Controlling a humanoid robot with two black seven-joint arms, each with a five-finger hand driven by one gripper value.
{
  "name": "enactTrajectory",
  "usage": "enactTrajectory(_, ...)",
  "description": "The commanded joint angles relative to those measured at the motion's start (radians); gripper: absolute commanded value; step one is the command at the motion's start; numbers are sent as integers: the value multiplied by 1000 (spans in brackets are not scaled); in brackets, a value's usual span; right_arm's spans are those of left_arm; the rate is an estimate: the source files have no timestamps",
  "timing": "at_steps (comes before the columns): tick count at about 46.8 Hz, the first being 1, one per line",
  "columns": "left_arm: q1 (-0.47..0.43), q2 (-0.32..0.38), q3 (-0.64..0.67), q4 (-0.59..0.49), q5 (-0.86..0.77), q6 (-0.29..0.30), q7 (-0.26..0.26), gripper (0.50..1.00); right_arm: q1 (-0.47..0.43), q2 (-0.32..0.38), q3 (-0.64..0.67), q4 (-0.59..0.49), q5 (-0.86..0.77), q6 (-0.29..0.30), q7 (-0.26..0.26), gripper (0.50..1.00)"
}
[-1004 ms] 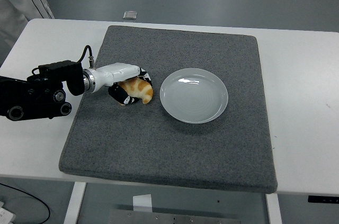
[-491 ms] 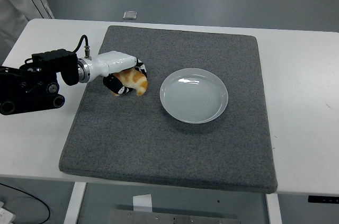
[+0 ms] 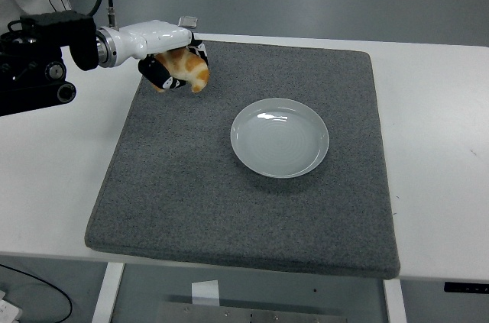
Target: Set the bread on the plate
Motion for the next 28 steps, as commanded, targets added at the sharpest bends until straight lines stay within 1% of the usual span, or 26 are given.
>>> enactTrajectory(1, -13, 5, -25, 0, -1, -8, 0, 500, 0, 0, 0, 0, 0, 0, -1, 932)
enactTrajectory(8, -25, 5, -80, 0, -2, -34, 0, 500, 0, 0, 0, 0, 0, 0, -1, 932)
enactTrajectory(18, -64, 3, -109, 0, -11, -68, 2, 500, 0, 0, 0, 0, 0, 0, 1, 932)
enactTrajectory(28, -71, -3, -154, 8, -34, -110, 2, 500, 0, 0, 0, 0, 0, 0, -1, 932)
